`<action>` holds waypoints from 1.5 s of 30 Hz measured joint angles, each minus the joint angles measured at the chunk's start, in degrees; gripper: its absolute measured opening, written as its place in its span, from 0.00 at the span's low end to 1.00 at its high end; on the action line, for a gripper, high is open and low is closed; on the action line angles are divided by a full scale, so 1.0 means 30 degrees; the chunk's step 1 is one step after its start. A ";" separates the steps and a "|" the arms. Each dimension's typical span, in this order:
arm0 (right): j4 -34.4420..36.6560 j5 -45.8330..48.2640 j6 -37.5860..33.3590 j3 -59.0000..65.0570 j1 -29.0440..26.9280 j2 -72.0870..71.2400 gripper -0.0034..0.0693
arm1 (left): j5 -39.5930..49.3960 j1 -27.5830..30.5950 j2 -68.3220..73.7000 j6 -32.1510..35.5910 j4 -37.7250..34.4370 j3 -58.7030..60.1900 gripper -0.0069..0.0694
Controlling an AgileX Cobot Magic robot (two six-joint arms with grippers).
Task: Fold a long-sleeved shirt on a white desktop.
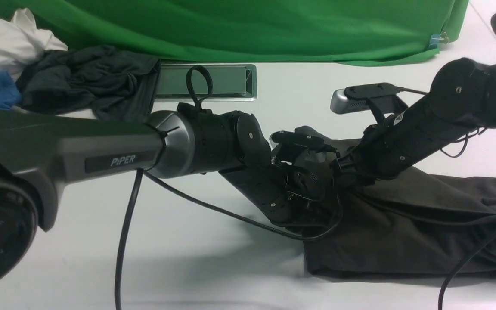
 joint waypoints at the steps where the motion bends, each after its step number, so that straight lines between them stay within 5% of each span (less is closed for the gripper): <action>1: 0.0000 0.0088 0.0000 0.0000 -0.0098 0.0000 0.16 | -0.0014 0.0000 0.0000 0.0051 0.0000 0.0000 0.12; 18: -0.0744 0.0422 -0.0894 -0.0050 -0.4225 -0.2569 0.09 | -0.0030 -0.0049 -0.0080 0.0066 -0.0230 0.0000 0.12; 27: -0.2520 0.0442 -0.4115 -0.0750 -0.7518 -0.2525 0.09 | 0.0007 -0.0049 -0.0080 0.0066 -0.0230 0.0000 0.12; 35: -0.4641 -0.0087 -0.1933 -0.0773 -1.0300 -0.1651 0.12 | 0.0087 -0.0049 -0.0080 0.0163 -0.0453 0.0000 0.12; 39: -0.4853 -0.0573 -0.0338 -0.0987 -1.0868 -0.1860 0.28 | 0.0132 -0.0049 -0.0080 0.0246 -0.0565 0.0000 0.12; 45: -0.4493 0.0195 0.0387 -0.1517 -1.0028 -0.3579 0.76 | 0.0146 -0.0049 -0.0080 0.0283 -0.0585 0.0000 0.12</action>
